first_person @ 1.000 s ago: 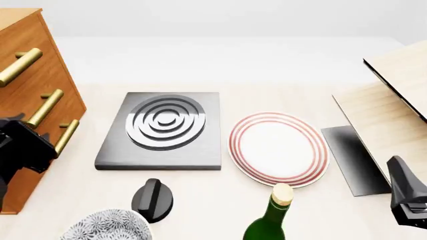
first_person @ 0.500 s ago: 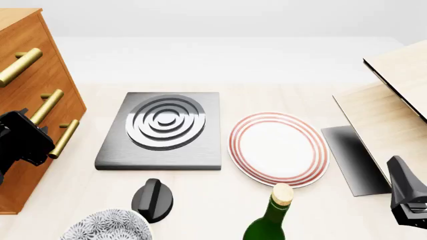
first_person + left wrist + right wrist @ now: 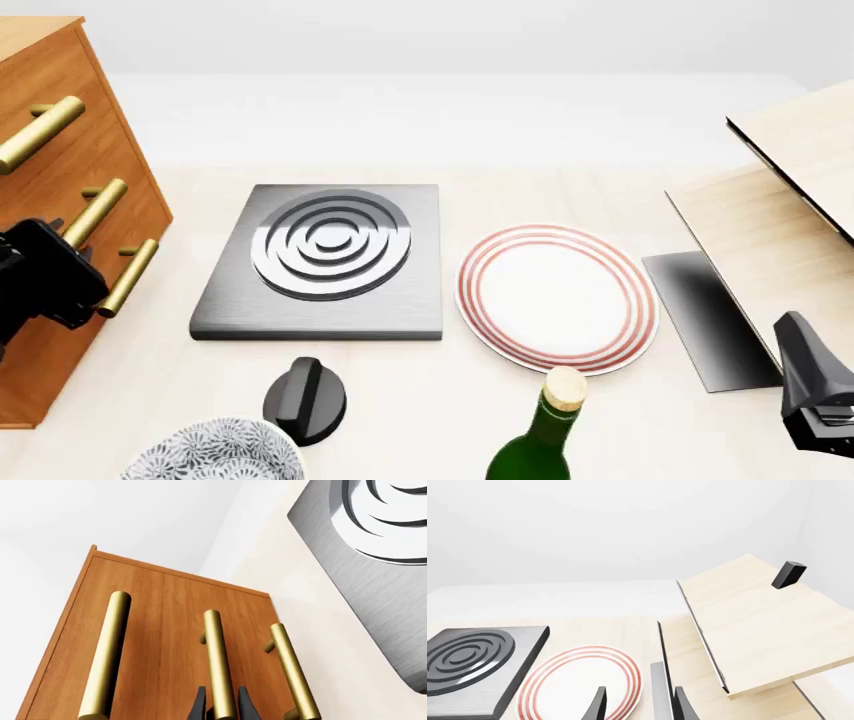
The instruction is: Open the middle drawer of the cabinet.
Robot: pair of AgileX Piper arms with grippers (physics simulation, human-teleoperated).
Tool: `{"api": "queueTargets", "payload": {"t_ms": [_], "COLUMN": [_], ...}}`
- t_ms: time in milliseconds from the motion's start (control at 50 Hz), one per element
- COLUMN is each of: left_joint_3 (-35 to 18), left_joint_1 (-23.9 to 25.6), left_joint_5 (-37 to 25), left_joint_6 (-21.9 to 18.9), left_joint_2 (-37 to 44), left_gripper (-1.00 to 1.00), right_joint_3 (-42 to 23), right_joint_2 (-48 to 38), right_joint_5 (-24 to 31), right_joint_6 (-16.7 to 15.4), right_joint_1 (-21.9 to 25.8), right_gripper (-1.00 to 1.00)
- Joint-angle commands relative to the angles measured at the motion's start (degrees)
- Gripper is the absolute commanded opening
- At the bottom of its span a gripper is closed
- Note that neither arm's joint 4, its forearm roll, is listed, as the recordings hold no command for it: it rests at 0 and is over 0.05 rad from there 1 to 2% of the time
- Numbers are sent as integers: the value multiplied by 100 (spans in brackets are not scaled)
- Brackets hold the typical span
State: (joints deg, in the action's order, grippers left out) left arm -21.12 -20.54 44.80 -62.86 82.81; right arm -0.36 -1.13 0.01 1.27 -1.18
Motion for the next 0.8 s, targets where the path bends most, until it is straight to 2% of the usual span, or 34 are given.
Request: {"api": "queueTargets", "payload": {"t_ms": [20,220,240,520,600,800], "left_joint_3": [-702,-513,-460,-346,-301,-388], "left_joint_1": [-832,-665,-634,-310,-144,123], "left_joint_5": [698,1185,1379,2052,2435,2506], "left_joint_6": [-63,-210,-307,-710,-915,-1071], "left_joint_2": [423,602,697,877,1099,1235], "left_gripper": [-100,-100,-100,-100,-100,-100], "right_joint_3": [8,8,8,8,8,8], "right_joint_2": [10,10,11,11,10,11], "right_joint_5": [-9,-9,-9,-9,-9,-9], "right_joint_6": [-21,-20,-22,-21,-21,-20], "right_joint_1": [18,18,17,18,18,19], "right_gripper": [100,100,100,100,100,100]}}
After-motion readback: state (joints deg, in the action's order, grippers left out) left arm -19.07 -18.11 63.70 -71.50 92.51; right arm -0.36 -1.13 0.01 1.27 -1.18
